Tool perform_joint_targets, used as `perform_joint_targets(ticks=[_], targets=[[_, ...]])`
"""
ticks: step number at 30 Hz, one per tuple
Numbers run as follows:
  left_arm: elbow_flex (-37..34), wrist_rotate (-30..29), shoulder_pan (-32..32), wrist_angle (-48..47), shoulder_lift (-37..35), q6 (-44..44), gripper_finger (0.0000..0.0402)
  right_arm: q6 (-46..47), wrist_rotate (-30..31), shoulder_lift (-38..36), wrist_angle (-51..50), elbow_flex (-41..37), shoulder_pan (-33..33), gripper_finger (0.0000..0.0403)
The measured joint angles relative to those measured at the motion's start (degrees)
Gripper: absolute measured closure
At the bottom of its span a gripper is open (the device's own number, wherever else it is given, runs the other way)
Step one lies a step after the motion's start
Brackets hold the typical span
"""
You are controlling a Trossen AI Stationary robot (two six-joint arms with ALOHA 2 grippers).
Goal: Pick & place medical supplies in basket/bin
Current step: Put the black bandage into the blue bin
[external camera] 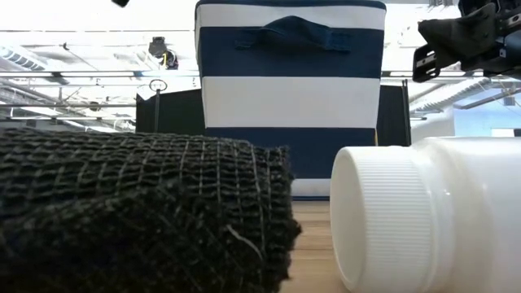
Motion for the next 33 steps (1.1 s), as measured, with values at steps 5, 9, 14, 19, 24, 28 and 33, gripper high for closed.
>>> perform_joint_targets(ticks=[5, 9, 14, 19, 24, 28, 33], targets=[[13.8, 10.7, -1.3, -11.2, 10.1, -11.8, 0.0273, 1.8, 0.0, 0.0, 0.0, 0.0, 0.0, 0.0403], [22.2, 16.9, -1.9, -16.8, 18.0, -16.6, 0.0197, 2.0, 0.0, 0.0, 0.0, 0.0, 0.0, 0.0403], [28.1, 23.3, -3.3, -18.5, 26.8, -16.7, 0.0124, 0.5, 0.1, 0.0, 0.0, 0.0, 0.0, 0.0403], [30.5, 31.9, -3.6, -20.1, 34.0, -20.8, 0.0086, -0.7, 0.1, 0.0, 0.2, 0.0, 0.0, 0.0403], [30.9, 34.3, -3.5, -18.1, 38.6, -22.9, 0.0068, -0.7, 1.3, 0.1, 0.3, 0.0, 0.0, 0.0403], [30.8, 36.9, -3.4, -12.1, 41.5, -22.2, 0.0066, -0.4, 3.0, 0.2, -0.3, -0.1, 0.0, 0.0403], [30.9, 36.4, -3.2, -13.2, 44.1, -20.0, 0.0066, -0.4, 3.0, 0.2, -0.5, -0.1, 0.0, 0.0403]])
